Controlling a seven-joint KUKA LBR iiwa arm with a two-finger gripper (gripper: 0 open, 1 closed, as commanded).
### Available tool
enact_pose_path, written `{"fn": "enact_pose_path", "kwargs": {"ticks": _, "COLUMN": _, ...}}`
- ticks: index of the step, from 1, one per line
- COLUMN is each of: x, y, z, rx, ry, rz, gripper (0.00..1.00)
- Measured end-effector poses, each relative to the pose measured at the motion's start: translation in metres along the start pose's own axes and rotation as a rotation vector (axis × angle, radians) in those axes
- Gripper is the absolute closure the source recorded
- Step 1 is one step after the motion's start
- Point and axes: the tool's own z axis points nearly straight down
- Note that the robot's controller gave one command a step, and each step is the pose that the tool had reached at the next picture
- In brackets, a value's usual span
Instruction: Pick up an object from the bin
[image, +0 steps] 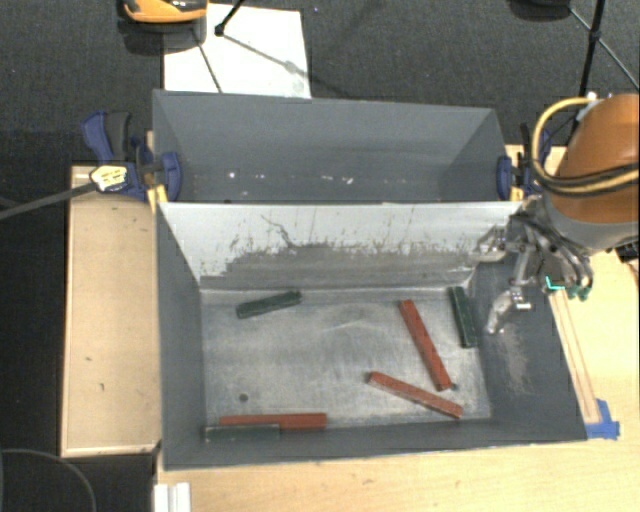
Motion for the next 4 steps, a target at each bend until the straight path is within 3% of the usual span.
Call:
{"fn": "enact_pose_path", "kwargs": {"ticks": 1, "x": 0.024, "y": 0.001, "z": 0.059, "rx": 0.0, "ry": -0.004, "rz": 0.063, "gripper": 0.0}}
{"fn": "enact_pose_path", "kwargs": {"ticks": 2, "x": 0.016, "y": 0.039, "z": 0.101, "rx": 0.0, "ry": 0.001, "rz": 0.088, "gripper": 0.0}}
{"fn": "enact_pose_path", "kwargs": {"ticks": 4, "x": 0.021, "y": 0.058, "z": 0.095, "rx": -0.001, "ry": 0.005, "rz": 0.08, "gripper": 0.0}}
